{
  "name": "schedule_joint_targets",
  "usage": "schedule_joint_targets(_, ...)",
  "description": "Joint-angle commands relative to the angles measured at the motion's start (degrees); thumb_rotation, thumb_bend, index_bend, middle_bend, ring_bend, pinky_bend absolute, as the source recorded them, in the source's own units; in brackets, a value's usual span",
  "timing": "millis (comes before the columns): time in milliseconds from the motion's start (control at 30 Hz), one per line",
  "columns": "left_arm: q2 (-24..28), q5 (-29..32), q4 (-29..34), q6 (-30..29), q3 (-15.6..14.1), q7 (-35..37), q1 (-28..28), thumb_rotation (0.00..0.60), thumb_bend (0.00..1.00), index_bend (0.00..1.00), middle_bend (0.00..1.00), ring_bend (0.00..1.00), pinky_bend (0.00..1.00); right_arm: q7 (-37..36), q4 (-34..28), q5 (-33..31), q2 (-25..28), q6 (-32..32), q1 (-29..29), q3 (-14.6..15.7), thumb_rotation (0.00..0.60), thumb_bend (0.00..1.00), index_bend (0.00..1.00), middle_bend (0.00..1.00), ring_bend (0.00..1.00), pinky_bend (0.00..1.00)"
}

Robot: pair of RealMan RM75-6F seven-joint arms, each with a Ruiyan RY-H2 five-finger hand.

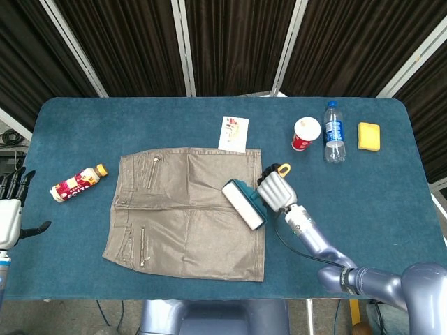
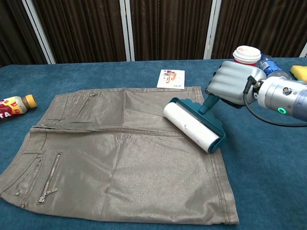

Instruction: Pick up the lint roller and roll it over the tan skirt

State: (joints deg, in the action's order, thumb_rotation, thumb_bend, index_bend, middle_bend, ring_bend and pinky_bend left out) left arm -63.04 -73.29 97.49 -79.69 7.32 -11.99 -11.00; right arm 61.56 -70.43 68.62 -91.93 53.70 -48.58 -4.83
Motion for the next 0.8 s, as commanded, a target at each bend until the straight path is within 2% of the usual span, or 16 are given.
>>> schedule_joint_targets(33, 0.09, 0.01, 0.02, 0.05, 0.00, 0.16, 0.00, 0.600, 0.00, 0.00, 0.00, 0.00, 0.00, 0.44, -0.02, -0.23, -0.07, 0.00, -0.02, 0.12, 0.600, 1.00, 0.45, 0.44, 0.32, 0.38)
schedule_joint_targets(233, 0.36, 0.24, -0.03, 0.30, 0.12, 0.80, -0.03, 0.600, 0.00, 0.00, 0.00, 0.00, 0.00, 1.69, -3.40, 0.63, -0.43, 0.37, -0.36, 0.90, 0.600, 1.00, 0.45, 0.45, 0.32, 0.39)
schedule_joint_targets(467, 0.42, 0.06, -0.02, 0.42, -0.01, 0.98, -0.07, 0.600, 0.00, 0.00, 0.00, 0.00, 0.00, 7.15, -12.39, 1.80, -2.74, 0.94, -1.75, 2.10, 0.600, 1.00, 0.45, 0.45, 0.32, 0.40)
schedule_joint_targets(800, 0.52, -0.15, -0.05, 0.51, -0.19, 1.22, -0.05, 0.600, 0.00, 0.00, 0.00, 0.00, 0.00, 13.57, -16.67, 1.30, -7.04, 1.49, -3.74, 2.26, 0.600, 1.00, 0.45, 0.45, 0.32, 0.40)
